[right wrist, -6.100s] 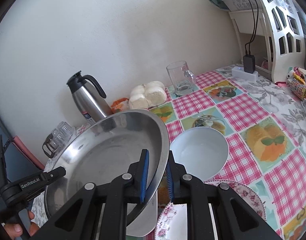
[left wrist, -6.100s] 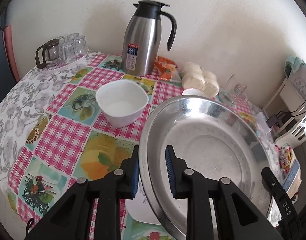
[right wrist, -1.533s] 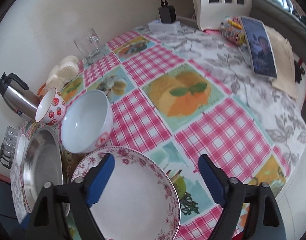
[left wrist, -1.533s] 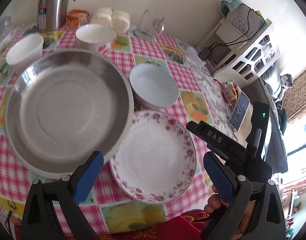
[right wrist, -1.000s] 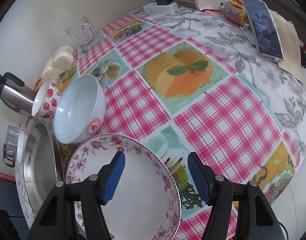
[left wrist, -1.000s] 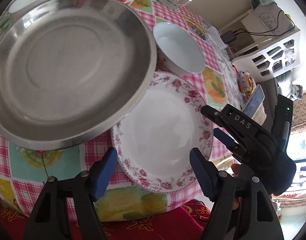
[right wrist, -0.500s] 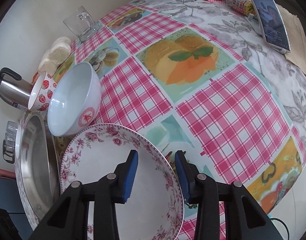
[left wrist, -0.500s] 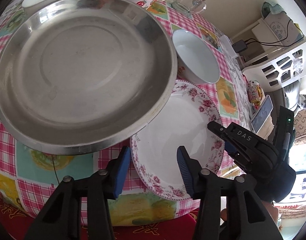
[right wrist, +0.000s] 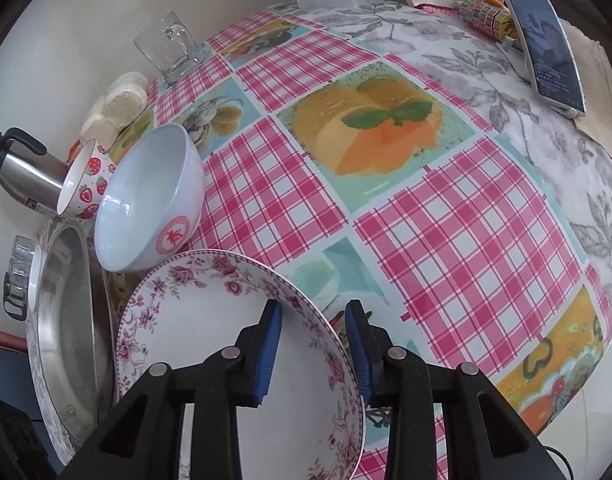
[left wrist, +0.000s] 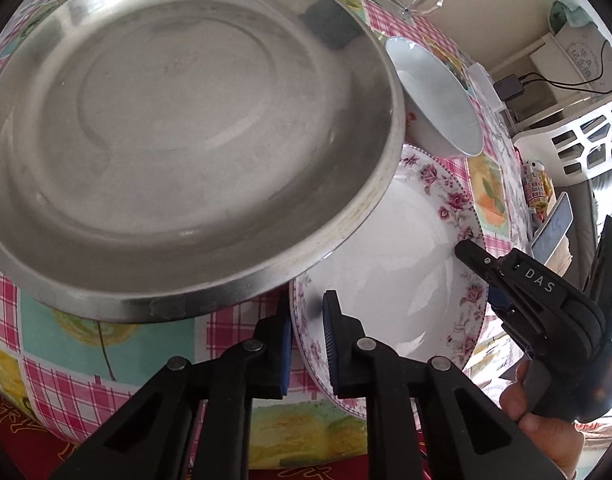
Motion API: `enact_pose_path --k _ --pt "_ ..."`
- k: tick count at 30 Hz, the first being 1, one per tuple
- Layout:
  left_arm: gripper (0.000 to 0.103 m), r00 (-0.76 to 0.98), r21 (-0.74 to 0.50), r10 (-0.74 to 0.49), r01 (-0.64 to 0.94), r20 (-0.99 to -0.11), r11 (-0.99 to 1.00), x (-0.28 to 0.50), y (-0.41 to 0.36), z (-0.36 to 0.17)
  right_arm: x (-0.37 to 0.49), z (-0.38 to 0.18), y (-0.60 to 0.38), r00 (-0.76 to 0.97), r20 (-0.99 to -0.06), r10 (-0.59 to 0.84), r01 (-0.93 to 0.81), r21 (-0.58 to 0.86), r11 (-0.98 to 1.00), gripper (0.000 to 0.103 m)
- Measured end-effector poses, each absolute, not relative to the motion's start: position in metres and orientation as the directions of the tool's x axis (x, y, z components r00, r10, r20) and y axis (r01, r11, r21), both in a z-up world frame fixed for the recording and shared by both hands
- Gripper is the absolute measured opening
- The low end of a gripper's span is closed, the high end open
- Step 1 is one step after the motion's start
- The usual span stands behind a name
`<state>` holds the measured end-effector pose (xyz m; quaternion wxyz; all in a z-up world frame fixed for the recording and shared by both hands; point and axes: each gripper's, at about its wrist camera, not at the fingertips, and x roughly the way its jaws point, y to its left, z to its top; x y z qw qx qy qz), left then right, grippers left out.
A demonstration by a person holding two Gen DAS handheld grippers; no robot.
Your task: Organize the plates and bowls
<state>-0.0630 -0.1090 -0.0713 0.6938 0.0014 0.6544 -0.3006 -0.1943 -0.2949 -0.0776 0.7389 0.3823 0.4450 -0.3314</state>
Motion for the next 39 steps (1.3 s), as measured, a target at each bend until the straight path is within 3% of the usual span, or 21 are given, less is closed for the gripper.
enact_pose_path --k 13,26,39 --pt "0.014 -0.024 -0.385 -0.415 0.426 -0.909 0.819 -0.061 -0.112 -0.069 -0.196 -0.077 -0.293 0.403 -0.903 -0.147 0.815 0.281 0.507 0.032" --pt "0.014 -0.036 -0.413 -0.449 0.461 -0.893 0.785 -0.065 -0.120 -0.066 -0.248 -0.091 -0.318 0.613 -0.789 -0.030 0.742 0.562 0.365 0.019" --pt "0.014 -0.013 -0.405 -0.460 0.494 -0.888 0.769 -0.070 -0.123 -0.060 -0.246 -0.084 -0.314 0.600 -0.799 -0.038 0.734 0.532 0.421 0.018"
